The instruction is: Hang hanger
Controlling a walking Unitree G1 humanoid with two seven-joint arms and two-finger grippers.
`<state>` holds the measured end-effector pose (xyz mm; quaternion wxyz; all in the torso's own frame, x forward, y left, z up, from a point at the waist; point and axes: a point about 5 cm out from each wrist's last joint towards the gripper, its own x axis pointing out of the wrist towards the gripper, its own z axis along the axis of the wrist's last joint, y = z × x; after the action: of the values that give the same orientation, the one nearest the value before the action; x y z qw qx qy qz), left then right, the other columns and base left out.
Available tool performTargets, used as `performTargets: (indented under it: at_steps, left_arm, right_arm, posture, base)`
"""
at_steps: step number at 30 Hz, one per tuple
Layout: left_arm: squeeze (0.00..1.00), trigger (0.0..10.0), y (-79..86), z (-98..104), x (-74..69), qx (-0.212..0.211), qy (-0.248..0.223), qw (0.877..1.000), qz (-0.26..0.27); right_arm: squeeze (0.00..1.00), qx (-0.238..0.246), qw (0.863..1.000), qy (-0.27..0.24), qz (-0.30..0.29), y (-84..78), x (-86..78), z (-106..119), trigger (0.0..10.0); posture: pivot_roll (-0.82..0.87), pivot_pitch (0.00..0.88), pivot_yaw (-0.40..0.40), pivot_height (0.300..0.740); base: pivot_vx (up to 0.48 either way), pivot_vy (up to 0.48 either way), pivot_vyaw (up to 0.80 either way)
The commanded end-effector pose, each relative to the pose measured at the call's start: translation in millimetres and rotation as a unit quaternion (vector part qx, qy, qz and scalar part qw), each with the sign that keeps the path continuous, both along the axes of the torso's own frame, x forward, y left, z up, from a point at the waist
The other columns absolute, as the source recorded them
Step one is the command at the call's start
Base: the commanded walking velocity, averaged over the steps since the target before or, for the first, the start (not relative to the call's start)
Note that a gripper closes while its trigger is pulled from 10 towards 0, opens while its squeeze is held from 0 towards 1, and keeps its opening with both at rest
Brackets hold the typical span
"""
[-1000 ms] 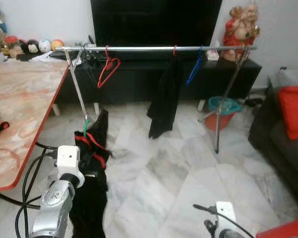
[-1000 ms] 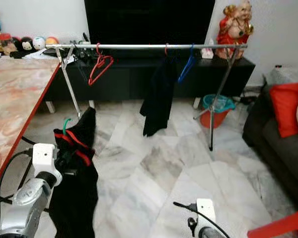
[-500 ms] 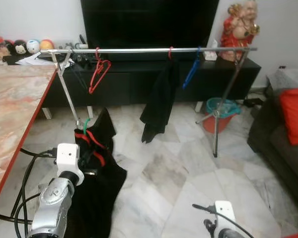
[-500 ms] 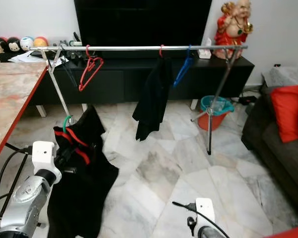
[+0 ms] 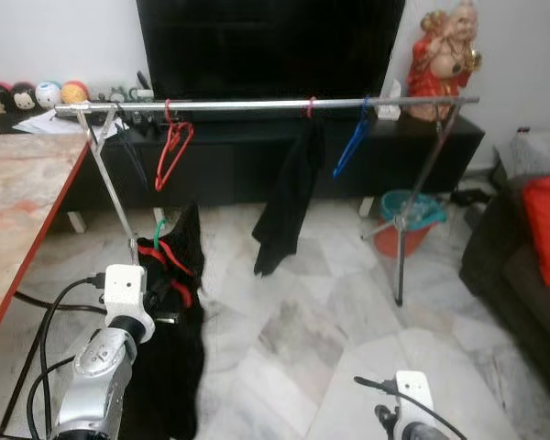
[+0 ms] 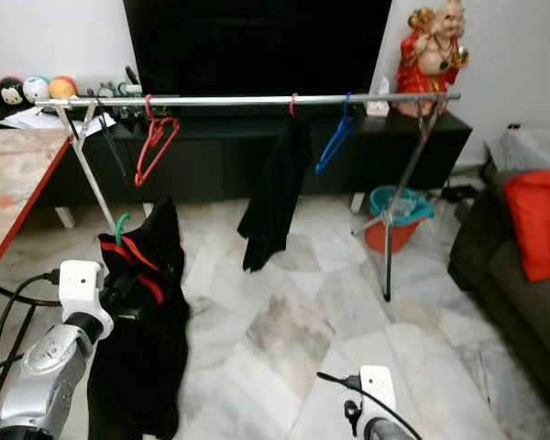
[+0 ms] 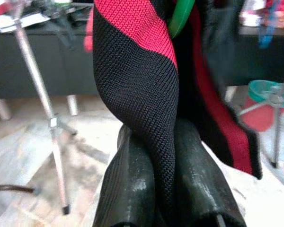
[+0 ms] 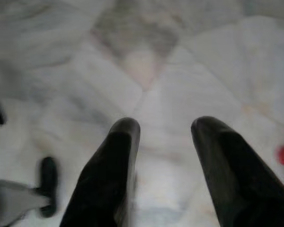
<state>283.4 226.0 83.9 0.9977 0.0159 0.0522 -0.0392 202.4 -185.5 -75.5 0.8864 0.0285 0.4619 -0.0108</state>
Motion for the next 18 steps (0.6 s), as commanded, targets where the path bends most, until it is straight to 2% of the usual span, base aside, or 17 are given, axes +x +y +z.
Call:
performTargets:
  at_steps: [1, 18]
  left_arm:
    - [0.00, 10.0, -4.6, 7.9, 4.5, 0.003, -0.019, 1.000, -0.006]
    - [0.00, 10.0, -6.3, 9.0, 6.1, -0.002, -0.023, 1.000, -0.004]
  right_arm:
    - [0.00, -0.009, 1.000, 0.000, -0.004, -7.5, -0.1, 1.0, 10.0]
    - [0.00, -0.013, 1.000, -0.001, 0.002, -8.9, 2.4, 2.5, 10.0]
  posture:
    - [0.05, 0.000, -0.054, 0.740]
    - [0.05, 0.000, -0.056, 0.740]
  base:
    - [0.341, 0.000, 0.00]
    - [0.344, 0.000, 0.00]
